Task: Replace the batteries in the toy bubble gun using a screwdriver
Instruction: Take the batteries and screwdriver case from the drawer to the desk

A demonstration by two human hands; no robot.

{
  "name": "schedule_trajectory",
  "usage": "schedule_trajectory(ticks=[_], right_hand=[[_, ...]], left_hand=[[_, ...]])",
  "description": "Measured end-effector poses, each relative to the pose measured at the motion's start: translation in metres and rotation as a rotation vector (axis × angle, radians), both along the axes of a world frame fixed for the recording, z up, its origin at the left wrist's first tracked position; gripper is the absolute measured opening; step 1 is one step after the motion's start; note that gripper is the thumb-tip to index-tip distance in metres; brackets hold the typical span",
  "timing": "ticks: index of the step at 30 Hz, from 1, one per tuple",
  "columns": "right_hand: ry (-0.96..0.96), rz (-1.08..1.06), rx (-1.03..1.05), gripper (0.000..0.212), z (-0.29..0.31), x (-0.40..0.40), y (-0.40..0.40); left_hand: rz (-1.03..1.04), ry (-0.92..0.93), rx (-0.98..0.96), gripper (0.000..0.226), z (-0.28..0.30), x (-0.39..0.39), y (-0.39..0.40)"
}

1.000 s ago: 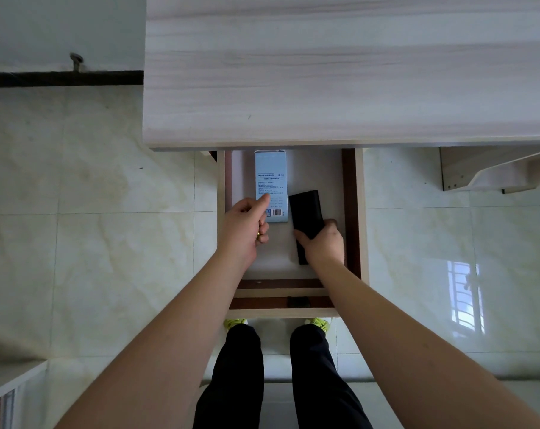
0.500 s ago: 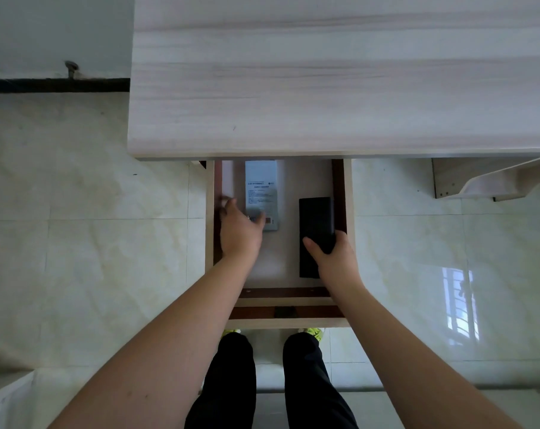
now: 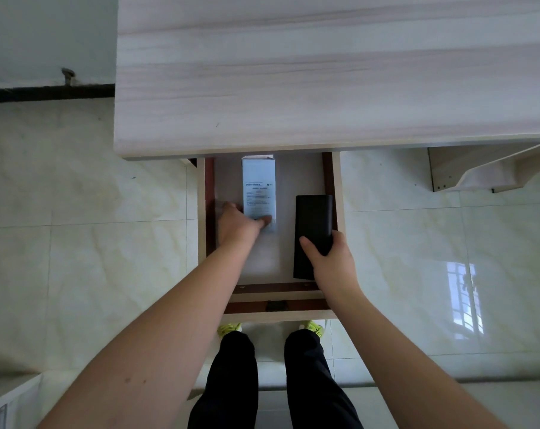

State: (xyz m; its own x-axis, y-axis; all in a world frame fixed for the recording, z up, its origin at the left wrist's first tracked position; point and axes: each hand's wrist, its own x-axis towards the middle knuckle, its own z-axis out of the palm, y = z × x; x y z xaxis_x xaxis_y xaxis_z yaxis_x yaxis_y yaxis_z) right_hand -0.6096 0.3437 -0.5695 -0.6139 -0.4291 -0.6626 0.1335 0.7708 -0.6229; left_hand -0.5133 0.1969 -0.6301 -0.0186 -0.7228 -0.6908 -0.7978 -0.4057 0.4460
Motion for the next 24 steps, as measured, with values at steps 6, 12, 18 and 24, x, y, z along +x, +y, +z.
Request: schedule_trajectory(ticks=[6, 12, 18, 24], right_hand=[[-0.002, 0.017, -0.039, 0.049, 0.018, 0.002, 0.015], [0.023, 0.0, -0.077, 0.044, 0.049, 0.005, 0.033], [0.077, -0.015, -0.166, 0.032, 0.095, 0.023, 0.046], [0.157, -0.034, -0.274, 0.029, 0.173, 0.061, 0.051]], left_hand=[[-0.107, 0.135, -0.006, 0.049, 0.019, 0.023, 0.025], [-0.168, 0.202, -0.041, 0.036, 0.07, 0.046, 0.048], [-0.026, 0.406, 0.101, 0.034, 0.142, 0.082, 0.061], [-0.016, 0.578, 0.049, 0.031, 0.236, 0.109, 0.054]])
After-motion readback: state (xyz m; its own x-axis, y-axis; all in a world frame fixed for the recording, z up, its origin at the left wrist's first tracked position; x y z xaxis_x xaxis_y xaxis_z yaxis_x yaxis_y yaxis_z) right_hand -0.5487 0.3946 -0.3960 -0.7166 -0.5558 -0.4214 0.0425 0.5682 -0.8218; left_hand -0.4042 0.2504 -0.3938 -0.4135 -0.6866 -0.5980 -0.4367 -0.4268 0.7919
